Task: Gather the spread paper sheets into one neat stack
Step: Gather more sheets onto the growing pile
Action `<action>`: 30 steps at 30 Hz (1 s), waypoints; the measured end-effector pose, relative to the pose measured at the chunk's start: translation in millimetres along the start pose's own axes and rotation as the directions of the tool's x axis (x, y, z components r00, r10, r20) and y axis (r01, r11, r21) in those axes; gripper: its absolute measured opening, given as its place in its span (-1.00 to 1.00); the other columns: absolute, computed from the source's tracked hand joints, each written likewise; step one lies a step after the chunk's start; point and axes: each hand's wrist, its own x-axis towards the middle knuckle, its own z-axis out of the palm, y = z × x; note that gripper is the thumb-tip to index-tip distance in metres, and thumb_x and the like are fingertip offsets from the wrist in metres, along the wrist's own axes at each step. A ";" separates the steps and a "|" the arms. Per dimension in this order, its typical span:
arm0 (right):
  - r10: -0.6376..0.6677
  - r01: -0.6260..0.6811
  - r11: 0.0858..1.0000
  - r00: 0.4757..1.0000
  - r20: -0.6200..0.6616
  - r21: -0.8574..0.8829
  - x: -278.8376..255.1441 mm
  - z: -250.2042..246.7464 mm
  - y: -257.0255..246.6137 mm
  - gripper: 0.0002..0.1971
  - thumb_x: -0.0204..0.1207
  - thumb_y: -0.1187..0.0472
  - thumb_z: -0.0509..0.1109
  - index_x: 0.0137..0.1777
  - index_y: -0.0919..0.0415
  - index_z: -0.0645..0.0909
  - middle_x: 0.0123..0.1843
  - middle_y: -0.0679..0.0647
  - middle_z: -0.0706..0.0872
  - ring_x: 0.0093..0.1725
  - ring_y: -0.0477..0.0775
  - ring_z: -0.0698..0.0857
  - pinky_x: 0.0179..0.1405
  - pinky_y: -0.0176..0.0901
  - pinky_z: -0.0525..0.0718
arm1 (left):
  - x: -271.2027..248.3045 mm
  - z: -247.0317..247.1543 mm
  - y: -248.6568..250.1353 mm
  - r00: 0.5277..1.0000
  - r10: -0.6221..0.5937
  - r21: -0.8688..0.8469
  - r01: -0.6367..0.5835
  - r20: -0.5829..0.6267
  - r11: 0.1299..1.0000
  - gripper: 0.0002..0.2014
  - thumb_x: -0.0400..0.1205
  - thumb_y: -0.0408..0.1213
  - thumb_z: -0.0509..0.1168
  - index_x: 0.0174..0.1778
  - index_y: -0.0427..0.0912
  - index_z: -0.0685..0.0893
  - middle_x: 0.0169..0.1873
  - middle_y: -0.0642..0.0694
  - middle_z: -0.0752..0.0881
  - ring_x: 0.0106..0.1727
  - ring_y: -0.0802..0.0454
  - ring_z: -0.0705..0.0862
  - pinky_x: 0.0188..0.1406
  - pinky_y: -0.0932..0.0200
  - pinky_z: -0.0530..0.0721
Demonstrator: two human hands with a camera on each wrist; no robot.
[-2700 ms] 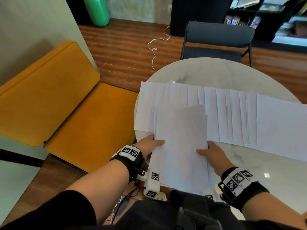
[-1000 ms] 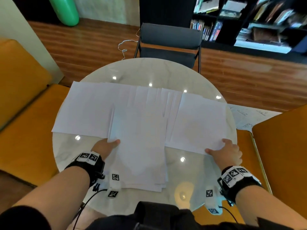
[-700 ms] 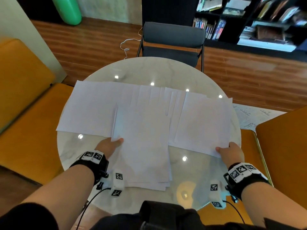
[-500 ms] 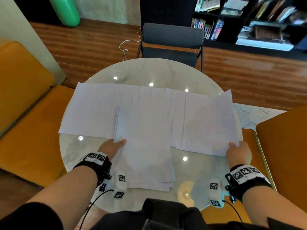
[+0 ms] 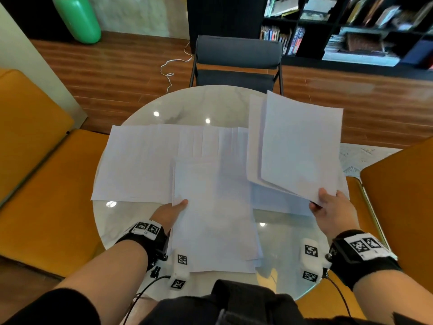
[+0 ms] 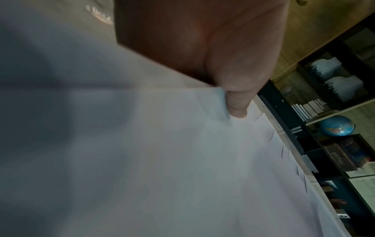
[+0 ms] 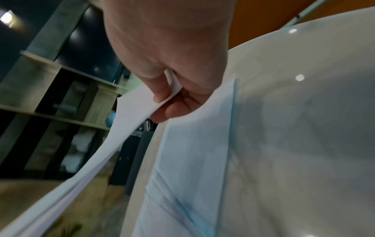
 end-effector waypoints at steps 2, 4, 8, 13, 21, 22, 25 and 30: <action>-0.032 0.024 0.994 0.997 0.072 0.106 -5.1 6.6 9.4 -0.69 0.62 0.28 0.28 0.34 0.29 0.48 0.03 0.21 0.61 0.14 0.25 0.64 -0.25 -0.13 0.77 | 1.5 0.0 0.2 1.000 -0.016 0.019 0.016 0.000 1.000 -0.25 0.63 0.21 0.13 0.55 -0.34 0.36 0.53 -0.30 0.46 0.52 -0.26 0.46 0.54 -0.05 0.37; 0.041 -0.072 0.970 0.990 0.134 0.233 -15.5 19.4 18.6 -0.83 0.60 0.36 0.29 0.16 0.23 0.53 0.05 0.21 0.66 0.01 0.20 0.68 -0.35 -0.12 0.77 | 1.1 -0.5 1.5 1.000 -0.030 0.032 0.030 -0.002 0.999 -0.21 0.64 0.25 0.05 0.58 -0.35 0.30 0.56 -0.32 0.40 0.55 -0.26 0.41 0.56 -0.06 0.33; 0.054 -0.055 0.998 0.968 0.245 -0.004 -36.7 39.0 48.2 -0.64 0.55 0.41 0.32 0.35 0.31 0.45 0.18 0.27 0.64 0.00 0.23 0.68 -0.22 0.05 0.69 | 1.0 -3.0 1.2 0.998 -0.061 -0.085 0.063 0.020 0.994 -0.17 0.59 0.34 0.04 0.51 -0.33 0.43 0.47 -0.34 0.53 0.45 -0.29 0.52 0.51 -0.12 0.42; 0.063 0.088 0.925 0.925 0.376 -0.371 -60.3 52.6 62.1 -0.31 0.47 0.37 0.39 0.57 -0.05 0.28 0.01 0.07 0.71 -0.05 0.16 0.73 -0.30 0.00 0.73 | 3.6 -6.3 -1.6 0.994 -0.036 -0.084 0.045 0.102 0.995 -0.15 0.55 0.34 0.13 0.54 -0.30 0.39 0.49 -0.29 0.51 0.48 -0.24 0.51 0.46 0.01 0.45; 0.094 0.421 0.658 0.776 0.623 -0.624 -79.3 75.9 54.6 -0.12 0.42 0.16 0.51 0.64 -0.12 0.09 -0.18 0.10 0.64 -0.23 0.01 0.68 -0.38 -0.32 0.64 | 3.8 -9.9 -10.5 0.973 0.140 -0.128 -0.117 0.184 0.985 -0.53 0.59 -0.10 0.38 0.39 -0.24 0.59 0.30 -0.22 0.70 0.29 -0.19 0.67 0.43 -0.10 0.55; 0.091 0.468 0.605 0.763 0.640 -0.645 -80.2 76.5 52.3 -0.19 0.43 0.06 0.50 0.62 -0.11 0.16 -0.16 0.04 0.65 -0.23 -0.03 0.66 -0.28 -0.30 0.63 | 4.0 -9.4 -10.9 0.972 0.148 -0.125 -0.126 0.181 0.984 -0.54 0.60 -0.12 0.37 0.38 -0.24 0.59 0.30 -0.23 0.70 0.29 -0.20 0.67 0.44 -0.13 0.54; 0.007 0.484 0.551 0.812 0.584 -0.679 -72.1 76.1 47.6 -0.54 0.47 -0.10 0.40 0.37 -0.11 0.48 0.03 -0.03 0.66 -0.01 0.01 0.67 0.04 -0.14 0.61 | 5.1 -8.8 -13.0 0.974 0.154 -0.109 -0.137 0.166 0.985 -0.58 0.61 -0.12 0.36 0.35 -0.23 0.62 0.28 -0.20 0.71 0.29 -0.21 0.67 0.44 -0.17 0.54; -0.254 0.300 0.598 0.950 0.180 -0.743 -21.2 48.8 44.7 -0.48 0.48 -0.06 0.42 0.41 0.11 0.56 0.38 0.27 0.53 0.37 0.32 0.55 0.41 0.09 0.46 | 9.3 -10.4 -16.2 0.979 0.175 -0.145 -0.160 0.101 0.976 -0.60 0.61 -0.13 0.35 0.35 -0.19 0.60 0.29 -0.18 0.70 0.31 -0.20 0.66 0.45 -0.21 0.52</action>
